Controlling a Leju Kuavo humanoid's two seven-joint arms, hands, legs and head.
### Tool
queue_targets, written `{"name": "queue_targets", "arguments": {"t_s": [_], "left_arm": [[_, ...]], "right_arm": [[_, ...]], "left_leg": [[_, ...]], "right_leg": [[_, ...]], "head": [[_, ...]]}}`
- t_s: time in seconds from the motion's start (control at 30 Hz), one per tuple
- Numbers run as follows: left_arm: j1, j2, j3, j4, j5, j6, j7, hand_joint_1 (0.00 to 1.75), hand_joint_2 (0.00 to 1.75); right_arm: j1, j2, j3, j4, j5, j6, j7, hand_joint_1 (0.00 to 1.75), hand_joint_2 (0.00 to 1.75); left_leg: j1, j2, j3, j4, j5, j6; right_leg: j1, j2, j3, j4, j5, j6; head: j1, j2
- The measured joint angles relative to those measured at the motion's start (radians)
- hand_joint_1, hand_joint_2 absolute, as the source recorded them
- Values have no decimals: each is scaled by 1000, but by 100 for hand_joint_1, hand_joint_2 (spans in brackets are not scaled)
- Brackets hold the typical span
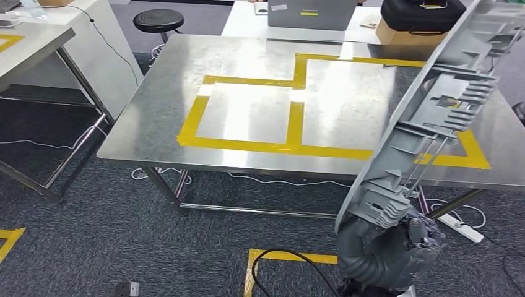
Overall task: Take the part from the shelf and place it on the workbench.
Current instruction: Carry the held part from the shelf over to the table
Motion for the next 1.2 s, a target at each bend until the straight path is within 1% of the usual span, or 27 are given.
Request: {"name": "queue_targets", "arguments": {"t_s": [0.03, 0.07, 0.1, 0.13, 0.17, 0.2, 0.23, 0.27, 0.3, 0.4, 0.47, 0.53, 0.57, 0.6, 0.63, 0.7, 0.73, 0.77, 0.83, 0.9, 0.93, 0.97, 1.03, 1.07, 1.1, 1.13, 1.2], "left_arm": [[1, 0, 0, 0, -1, -11, -2, 0, 175], [2, 0, 0, 0, -2, -23, -5, 0, 175], [3, 0, 0, 0, -2, -34, -8, 0, 175], [4, 0, 0, 0, -3, -44, -10, 0, 175], [4, 0, 0, 0, -3, -51, -12, 0, 175], [4, 0, 0, 0, -3, -55, -14, 0, 175], [4, 1, 0, 0, -3, -58, -15, 0, 175], [4, 2, 0, 0, -3, -60, -16, 0, 175], [5, 2, 0, 0, -3, -61, -16, 0, 175], [3, 2, 0, 0, -3, -46, -14, 0, 175], [1, 2, 0, 0, -3, -36, -9, 0, 175], [1, 2, 0, 0, -3, -28, 0, 0, 175], [2, 2, 0, 0, -3, -24, 6, 0, 175], [3, 2, 0, 0, -3, -20, 10, 0, 175], [4, 2, 0, 0, -3, -18, 12, 0, 175], [4, 3, 0, 0, -4, -15, 14, 0, 175], [4, 3, 0, 0, -4, -13, 15, 0, 175], [3, 2, 0, 0, -4, -12, 15, 0, 175], [1, 2, 0, 0, -5, -9, 16, 0, 175], [1, 2, 0, 0, -5, -8, 16, 0, 175], [1, 1, 1, 0, -5, -7, 16, 0, 175], [1, 0, 1, 0, -5, -7, 16, 0, 175], [0, 0, 1, 0, -5, -6, 16, 0, 175], [0, 0, 1, 0, -5, -6, 16, 0, 175], [1, 0, 1, 0, -4, -6, 16, 0, 175], [2, 0, 1, 0, -4, -8, 17, 0, 175], [2, 0, 1, 0, 1, -15, 20, 0, 175]], "right_arm": [[0, 0, 0, 0, 0, 0, 0, 175, 175], [0, 0, 0, 0, -1, 0, 0, 175, 175], [0, 0, 0, 0, -1, 0, 0, 175, 175], [0, 0, 0, 0, -1, 0, 1, 175, 175], [0, -1, 0, 0, -2, 0, 1, 175, 175], [0, -1, 0, 1, -2, 0, 1, 175, 175], [-2, -1, 1, 1, -2, 0, 1, 175, 175], [-2, -1, 1, 2, -3, 0, 1, 175, 175], [-3, -1, 2, 2, -4, 0, 1, 175, 175], [-4, -1, 2, 2, -5, 0, -1, 175, 175], [-4, -1, 2, 2, -5, 0, -3, 175, 175], [-4, -1, 2, 2, -5, 0, -4, 175, 175], [-4, -1, 2, 2, -5, 0, -4, 175, 175], [-4, -1, 2, 2, -5, 0, -5, 175, 175], [-4, -1, 2, 2, -5, 0, -5, 175, 175], [-4, -1, 2, 2, -5, 0, -5, 175, 175], [-4, -1, 2, 2, -5, 0, -5, 175, 175], [-4, -1, 2, 2, -5, 0, -5, 175, 175], [-5, -1, 1, 2, -4, 0, -5, 175, 175], [-4, -1, 1, 2, -4, 0, -5, 175, 175], [-4, -1, 1, 2, -4, 0, -5, 175, 175], [-4, -1, 1, 2, -4, 0, -5, 175, 175], [-4, -1, 0, 2, -4, 0, -5, 175, 175], [-4, -1, 0, 2, -4, 0, -5, 175, 175], [-4, -1, 0, 2, -4, 0, -5, 175, 175], [-4, -1, 0, 2, -4, 0, -5, 175, 175], [-4, -1, 0, 2, -4, 0, -5, 175, 175]], "left_leg": [[-1, 0, 2, 0, -5, 3], [-2, 0, 7, 0, -11, 4], [-2, -1, 14, 0, -19, 4], [-2, -1, 24, 0, -24, 2], [-1, -2, 36, 0, -32, -1], [-2, -3, 45, 0, -40, -6], [-4, -3, 52, 1, -49, -12], [-6, -4, 56, 1, -55, -17], [-8, -4, 58, 0, -56, -23], [-6, -2, 61, 9, -59, -38], [-5, -1, 20, 84, -90, -47], [-5, 0, -67, 219, -129, -52], [-5, 0, -106, 269, -131, -52], [-5, 0, -132, 287, -114, -51], [-5, 0, -138, 267, -76, -48], [-9, 1, -109, 151, 24, -36], [-12, 1, -87, 93, 53, -29], [-15, 1, -69, 50, 63, -25], [-18, 1, -50, 18, 45, -19], [-12, -1, -41, 6, 39, -13], [-10, -2, -36, 1, 37, -8], [-7, -2, -30, -3, 35, -5], [-7, -2, -23, -4, 27, 1], [-7, -2, -19, -4, 23, 2], [-6, -2, -14, -4, 18, 1], [-5, -3, -6, -4, 13, -1], [-3, -6, 13, -3, 0, -9]], "right_leg": [[0, 0, -36, 66, -22, 1], [0, 0, -61, 108, -26, 1], [0, 0, -67, 111, -10, 1], [-1, 0, -54, 75, 24, 0], [-2, -1, -24, 7, 68, 0], [-2, -2, 9, -59, 97, 1], [-2, -2, 36, -113, 111, -2], [-1, -2, 53, -145, 112, -6], [0, -1, 59, -151, 102, -12], [-1, 1, 70, -160, 98, -30], [-4, -1, 83, -167, 92, -41], [-3, -1, 94, -170, 83, -49], [-3, 0, 101, -171, 76, -51], [-2, 2, 109, -171, 69, -51], [-2, 4, 120, -171, 62, -51], [-2, 7, 139, -172, 44, -47], [0, 9, 146, -172, 35, -42], [1, 9, 150, -173, 27, -36], [3, 8, 156, -180, 17, -26], [3, 5, 164, -183, 9, -17], [3, 3, 157, -163, -4, -12], [3, 2, 138, -122, -26, -8], [3, 1, 64, 8, -81, -3], [2, 1, 26, 63, -94, -1], [1, 1, 1, 89, -87, 1], [0, 0, -5, 76, -57, 3], [-4, 0, 30, -39, 38, 8]], "head": [[1, 0], [1, 0], [1, 0], [1, 0], [2, 0], [3, 0], [5, 0], [6, 0], [6, 0], [1, 0], [-3, 0], [-7, 0], [-7, 0], [-8, 0], [-8, 0], [-8, 0], [-9, 0], [-9, 0], [-9, 0], [-9, 0], [-7, 0], [-6, 0], [-4, 0], [-4, 0], [-4, 0], [-4, 0], [-3, 0]]}}
